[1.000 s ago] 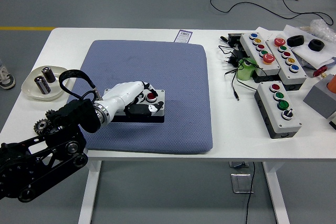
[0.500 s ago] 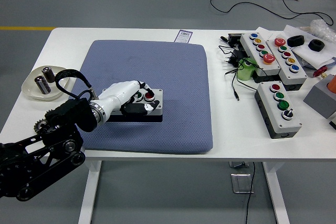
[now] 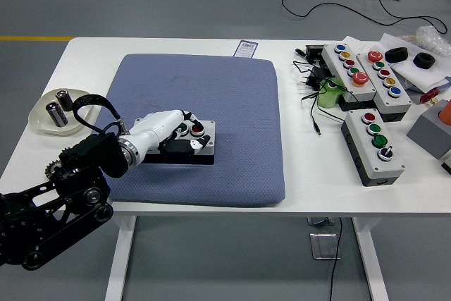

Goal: Pick up the button,place it on the desk,press the button,press the button

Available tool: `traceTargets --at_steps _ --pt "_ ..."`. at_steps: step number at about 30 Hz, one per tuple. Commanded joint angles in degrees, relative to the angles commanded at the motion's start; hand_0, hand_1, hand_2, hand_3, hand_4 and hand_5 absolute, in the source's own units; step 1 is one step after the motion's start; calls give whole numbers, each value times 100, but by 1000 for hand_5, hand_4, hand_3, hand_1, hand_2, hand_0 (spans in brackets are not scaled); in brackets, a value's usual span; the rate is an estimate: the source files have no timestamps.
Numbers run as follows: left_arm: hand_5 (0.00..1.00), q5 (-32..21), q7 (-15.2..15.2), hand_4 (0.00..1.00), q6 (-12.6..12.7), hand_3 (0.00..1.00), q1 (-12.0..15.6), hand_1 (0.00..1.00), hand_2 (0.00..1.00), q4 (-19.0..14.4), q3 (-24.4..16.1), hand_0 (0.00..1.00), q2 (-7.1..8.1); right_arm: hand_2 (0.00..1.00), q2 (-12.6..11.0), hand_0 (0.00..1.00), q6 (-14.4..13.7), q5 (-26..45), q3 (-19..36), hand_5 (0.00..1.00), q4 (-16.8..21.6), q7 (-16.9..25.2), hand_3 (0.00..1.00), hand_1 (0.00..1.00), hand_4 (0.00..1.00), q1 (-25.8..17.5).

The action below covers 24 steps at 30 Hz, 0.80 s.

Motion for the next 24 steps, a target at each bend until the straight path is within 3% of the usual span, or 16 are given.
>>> traceTargets --at_steps 5,9,17,21,24 --pt "772 15 57 662 -243 712 31 2 9 65 44 2 33 674 0 673 1 3 -2 173 0 3 624 658 310 4" --pt "777 0 62 659 -283 714 42 2 10 68 55 2 50 674 -2 673 2 -8 6 173 0 5 624 658 310 5" --pt "779 -105 -10 660 -49 715 79 2 9 -356 -261 2 41 674 2 673 -1 -6 2 173 0 0 624 658 310 6" --pt "783 -93 -35 662 81 717 118 2 9 -651 -616 2 38 674 1 673 -3 10 -15 173 0 0 624 658 310 5" --pt "783 -137 -82 662 181 717 167 2 9 -675 -892 2 5 674 -2 673 -2 18 -24 173 0 1 624 658 310 1"
